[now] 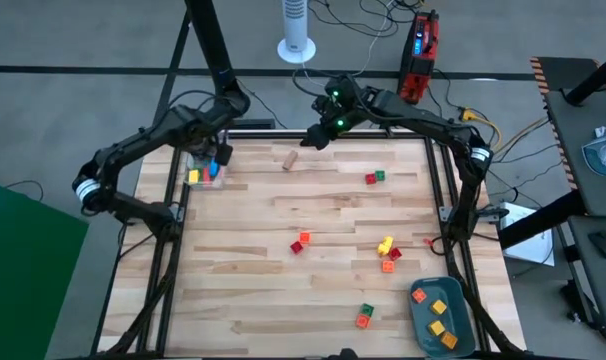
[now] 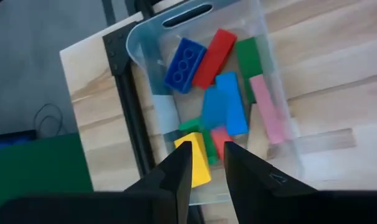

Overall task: Sort blocks by size
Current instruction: Put the blue rectangular wooden block into the transparent bin, then put the brown rectangular wooden block into the transparent bin

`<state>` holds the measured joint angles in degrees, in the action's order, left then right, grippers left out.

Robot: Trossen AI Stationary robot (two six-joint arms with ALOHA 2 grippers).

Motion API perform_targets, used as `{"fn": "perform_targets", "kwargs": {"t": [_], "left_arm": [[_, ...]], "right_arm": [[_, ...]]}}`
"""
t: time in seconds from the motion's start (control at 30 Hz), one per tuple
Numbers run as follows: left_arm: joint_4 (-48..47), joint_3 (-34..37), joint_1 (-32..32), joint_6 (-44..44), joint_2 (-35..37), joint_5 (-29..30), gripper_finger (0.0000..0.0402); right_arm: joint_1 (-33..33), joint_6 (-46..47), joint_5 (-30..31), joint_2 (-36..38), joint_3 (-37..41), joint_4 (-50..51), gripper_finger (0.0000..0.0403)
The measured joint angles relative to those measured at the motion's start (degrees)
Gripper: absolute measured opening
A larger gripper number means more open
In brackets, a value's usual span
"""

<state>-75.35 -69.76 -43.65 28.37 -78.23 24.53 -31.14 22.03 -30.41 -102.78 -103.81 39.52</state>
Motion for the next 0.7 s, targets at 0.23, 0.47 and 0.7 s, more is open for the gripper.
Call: {"fn": "perform_targets", "kwargs": {"t": [0.23,0.47,0.7], "left_arm": [[-0.53,0.02,-1.51,0.76,-3.58,0.54,0.0082],[-0.49,0.02,-1.47,0.40,-3.73,0.53,0.0100],[1.05,0.02,1.52,0.55,1.03,-5.75,0.0109]], "right_arm": [[0.13,0.04,0.02,0.02,0.00,0.18,0.0219],[1.45,0.13,0.02,0.04,0.00,3.21,0.0224],[2.77,-0.62,1.76,0.09,0.03,7.21,0.0215]]}}
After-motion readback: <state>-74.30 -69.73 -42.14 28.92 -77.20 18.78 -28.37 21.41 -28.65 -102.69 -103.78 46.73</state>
